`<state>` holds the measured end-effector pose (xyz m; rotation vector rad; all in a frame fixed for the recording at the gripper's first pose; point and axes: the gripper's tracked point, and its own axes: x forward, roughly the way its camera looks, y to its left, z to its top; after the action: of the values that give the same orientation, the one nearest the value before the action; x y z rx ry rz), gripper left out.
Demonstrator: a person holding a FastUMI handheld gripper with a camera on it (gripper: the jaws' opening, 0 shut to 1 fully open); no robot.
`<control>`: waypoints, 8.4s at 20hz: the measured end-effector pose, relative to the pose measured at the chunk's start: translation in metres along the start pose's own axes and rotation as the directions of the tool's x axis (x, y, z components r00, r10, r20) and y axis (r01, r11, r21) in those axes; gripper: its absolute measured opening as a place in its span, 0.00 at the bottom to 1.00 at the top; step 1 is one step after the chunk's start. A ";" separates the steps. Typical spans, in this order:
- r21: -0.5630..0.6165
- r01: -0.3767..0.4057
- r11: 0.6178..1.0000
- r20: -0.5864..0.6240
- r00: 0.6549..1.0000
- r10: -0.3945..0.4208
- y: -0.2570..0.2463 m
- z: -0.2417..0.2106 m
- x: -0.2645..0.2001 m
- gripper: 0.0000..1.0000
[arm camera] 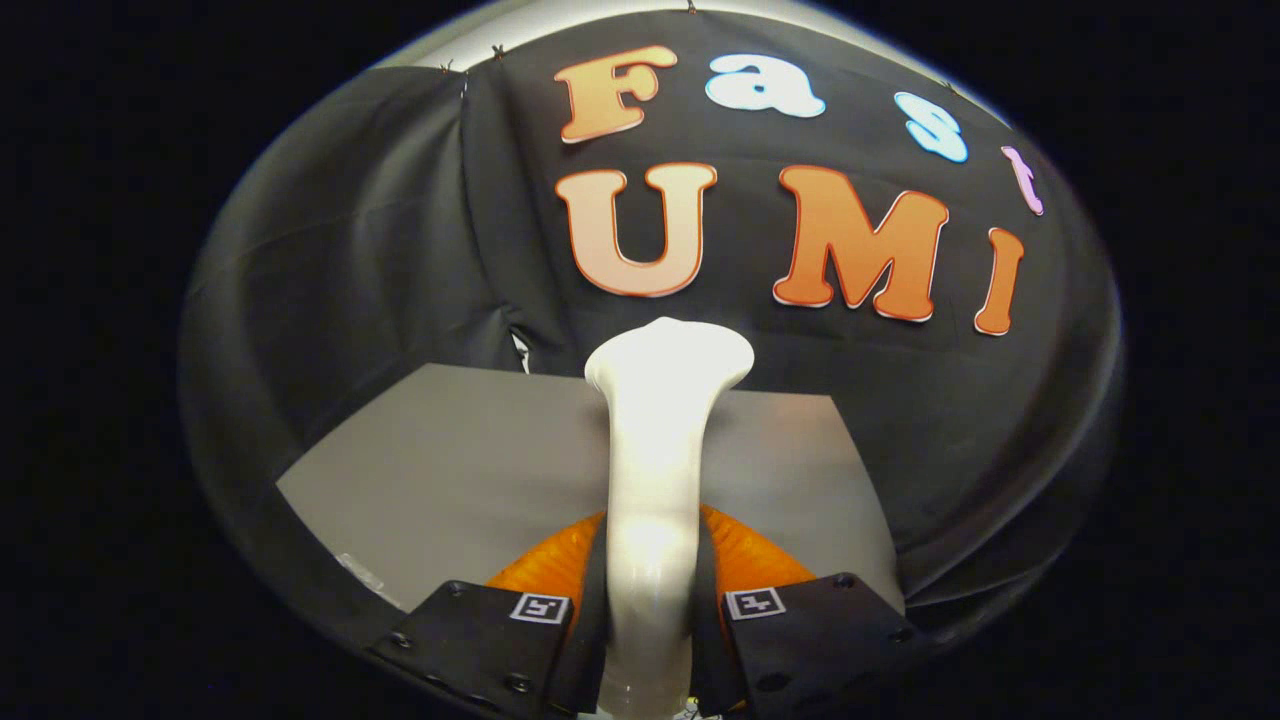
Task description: Iron the clothes twice with a garment steamer, once on the left side and once on the right side.
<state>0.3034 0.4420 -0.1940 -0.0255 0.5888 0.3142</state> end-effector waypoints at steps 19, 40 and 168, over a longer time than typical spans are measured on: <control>0.053 -0.009 0.999 0.427 0.904 -0.014 -0.151 0.010 -0.289 0.42; 0.063 0.003 0.998 0.419 0.908 -0.029 -0.256 -0.033 -0.242 0.42; 0.203 0.197 0.959 0.198 0.951 -0.238 -0.458 -0.226 -0.247 0.42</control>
<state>0.1234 -0.0903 -0.2762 0.1175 0.3865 0.0452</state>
